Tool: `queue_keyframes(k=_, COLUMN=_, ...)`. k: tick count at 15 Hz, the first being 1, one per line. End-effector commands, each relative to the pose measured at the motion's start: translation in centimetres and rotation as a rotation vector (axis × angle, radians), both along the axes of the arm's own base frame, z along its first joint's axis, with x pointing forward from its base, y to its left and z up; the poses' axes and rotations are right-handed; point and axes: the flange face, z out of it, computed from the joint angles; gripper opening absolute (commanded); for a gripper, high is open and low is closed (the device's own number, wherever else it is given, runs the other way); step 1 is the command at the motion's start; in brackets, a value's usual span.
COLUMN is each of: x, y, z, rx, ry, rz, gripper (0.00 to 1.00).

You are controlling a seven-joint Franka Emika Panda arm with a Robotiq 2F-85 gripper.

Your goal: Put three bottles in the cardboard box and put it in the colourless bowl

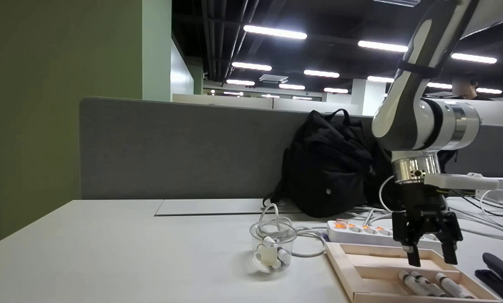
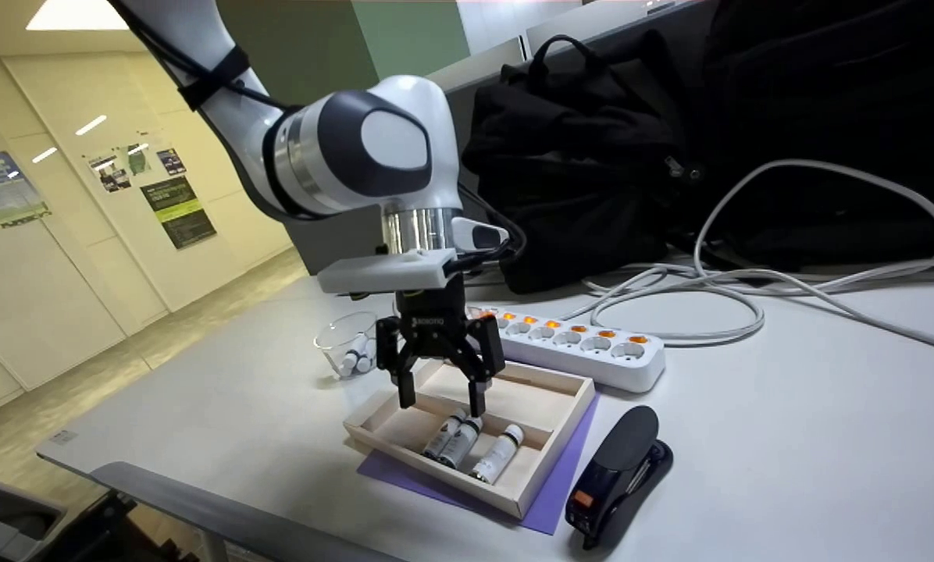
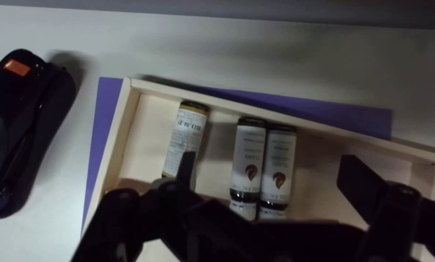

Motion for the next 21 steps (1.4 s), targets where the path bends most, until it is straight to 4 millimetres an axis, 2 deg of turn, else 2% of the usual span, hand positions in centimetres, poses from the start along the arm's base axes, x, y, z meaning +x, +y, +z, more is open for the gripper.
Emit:
queue_keyframes(k=1, x=-1.9, y=0.3, z=-1.6, rx=-0.069, ry=-0.025, rz=-0.052, gripper=1.00)
queue_keyframes(k=6, x=-2.1, y=1.3, z=-3.2, rx=-0.087, ry=-0.061, rz=-0.088, gripper=1.00)
queue_keyframes(k=13, x=-1.3, y=3.3, z=-2.7, rx=-0.075, ry=-0.102, rz=-0.091, gripper=1.00)
queue_keyframes(k=21, x=-1.1, y=5.9, z=-3.4, rx=-0.054, ry=-0.118, rz=-0.068, gripper=1.00)
